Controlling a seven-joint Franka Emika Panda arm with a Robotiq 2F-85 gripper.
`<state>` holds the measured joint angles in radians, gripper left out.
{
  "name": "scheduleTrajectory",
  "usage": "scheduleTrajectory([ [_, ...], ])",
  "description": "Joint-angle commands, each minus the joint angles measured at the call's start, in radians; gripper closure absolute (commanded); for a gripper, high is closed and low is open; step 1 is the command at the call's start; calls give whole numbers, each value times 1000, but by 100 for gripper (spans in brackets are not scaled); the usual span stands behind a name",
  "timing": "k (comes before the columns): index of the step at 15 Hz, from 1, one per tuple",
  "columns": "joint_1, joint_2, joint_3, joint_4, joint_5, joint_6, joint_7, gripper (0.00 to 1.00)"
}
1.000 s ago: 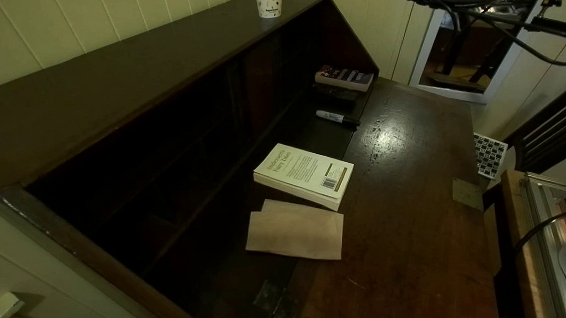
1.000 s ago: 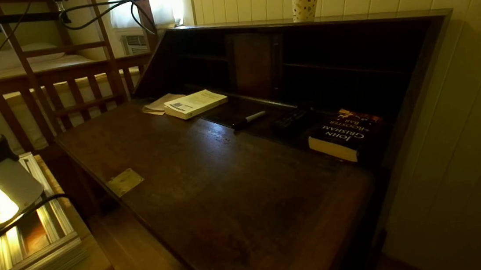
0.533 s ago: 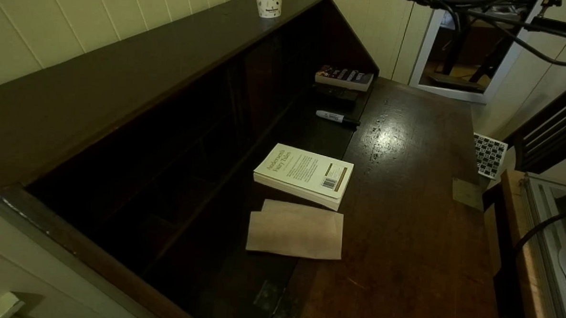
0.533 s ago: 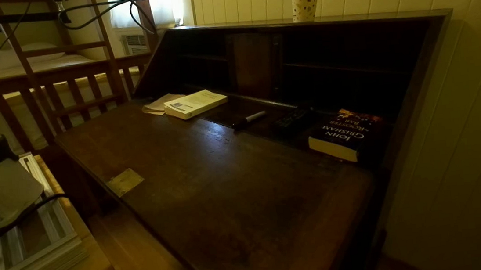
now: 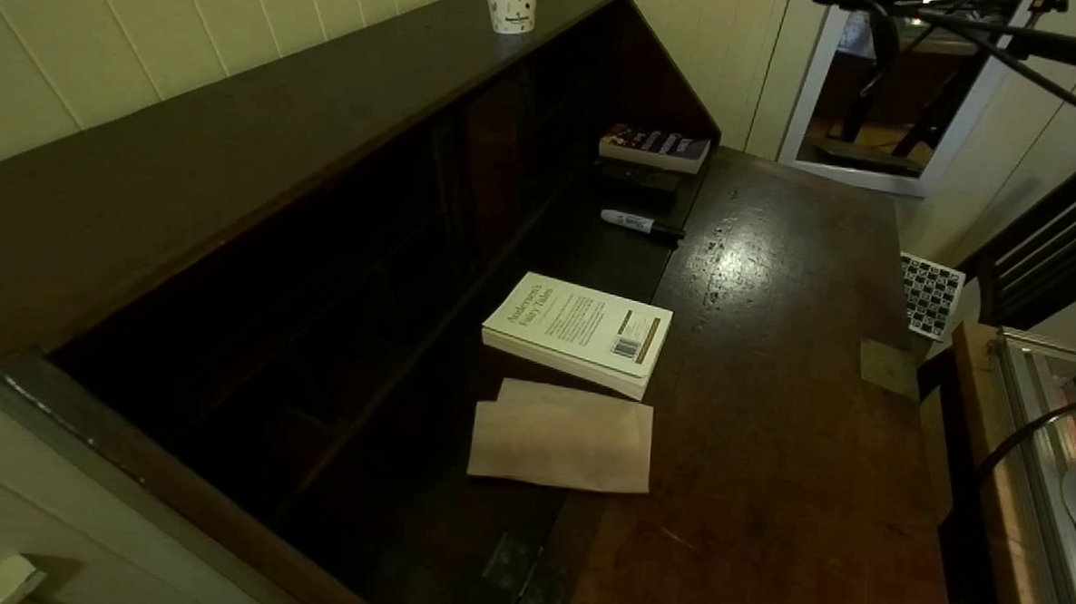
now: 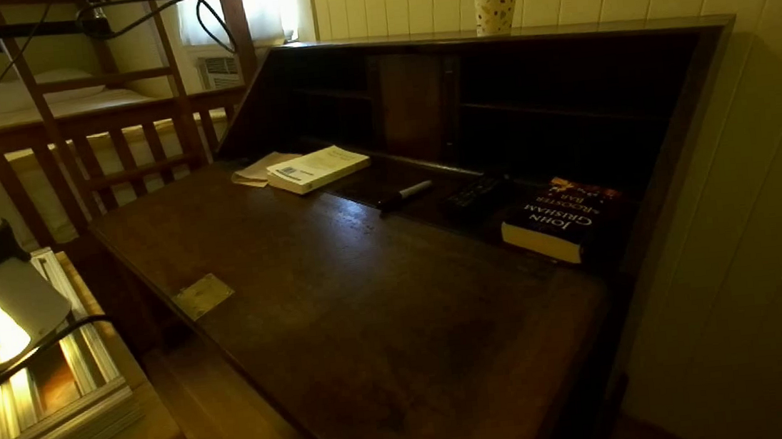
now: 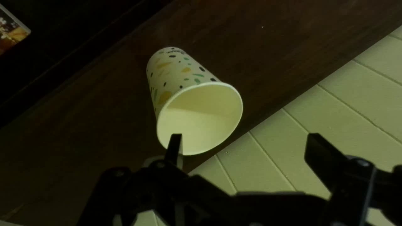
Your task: Move the cup from the desk to the cabinet top
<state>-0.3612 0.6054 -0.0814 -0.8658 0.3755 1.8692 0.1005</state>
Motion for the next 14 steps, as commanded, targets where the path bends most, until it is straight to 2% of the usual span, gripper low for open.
scheduleTrajectory([
  [1,27,-114,-32,-145,-52,-7,29,0],
  [5,49,-181,-65,-214,-143,-45,14,0],
  [10,52,-238,-62,-288,-195,-51,-20,0],
  [11,33,-180,-51,-210,-158,-51,-9,0],
  [14,37,-199,-51,-237,-168,-51,-12,0],
])
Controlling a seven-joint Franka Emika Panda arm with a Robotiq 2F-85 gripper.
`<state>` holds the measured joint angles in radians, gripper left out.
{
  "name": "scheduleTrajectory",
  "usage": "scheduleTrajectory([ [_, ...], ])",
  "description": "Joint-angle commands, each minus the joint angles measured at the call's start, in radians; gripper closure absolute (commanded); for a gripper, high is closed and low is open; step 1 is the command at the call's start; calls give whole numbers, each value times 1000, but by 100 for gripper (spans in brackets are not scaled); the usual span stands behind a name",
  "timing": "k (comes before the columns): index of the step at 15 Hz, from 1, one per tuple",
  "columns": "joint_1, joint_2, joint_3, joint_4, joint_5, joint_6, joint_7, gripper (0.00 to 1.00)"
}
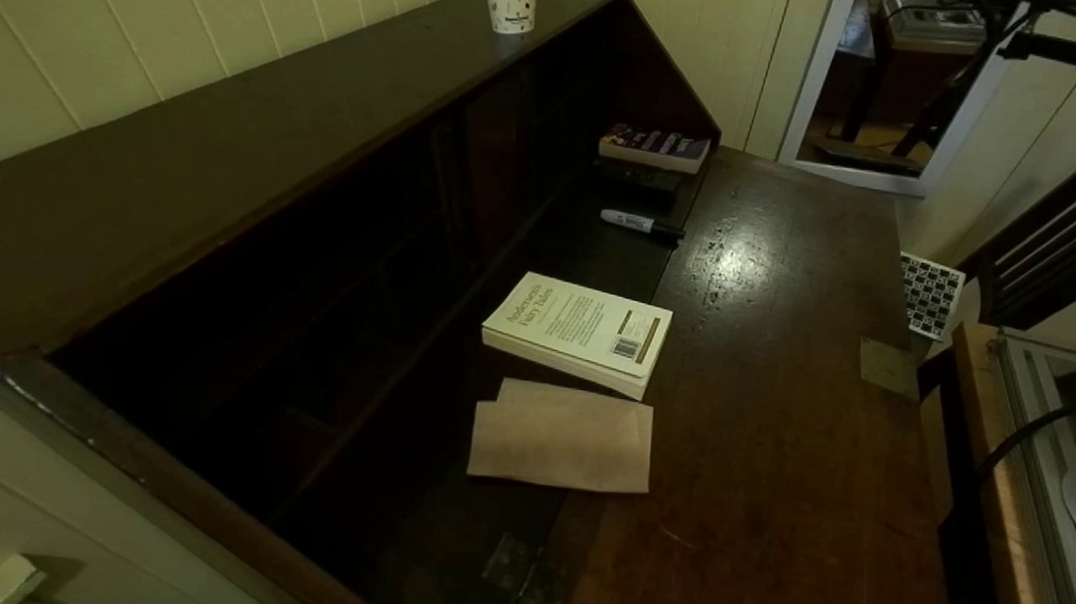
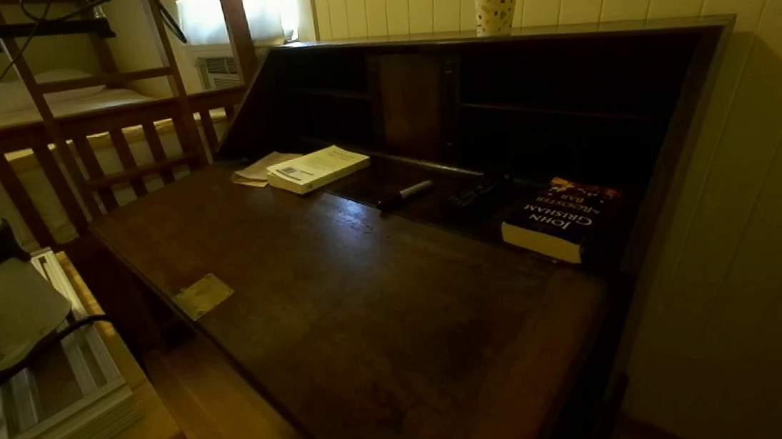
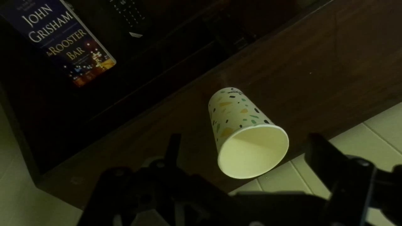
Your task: Move the cup from the desk to the cabinet top
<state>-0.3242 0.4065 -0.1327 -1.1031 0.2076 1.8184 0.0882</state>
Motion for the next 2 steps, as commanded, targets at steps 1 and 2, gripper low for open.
scheduleTrajectory([
  [1,0,-1,0,-2,0,0,0,0],
  [2,0,-1,0,-3,0,0,-1,0],
])
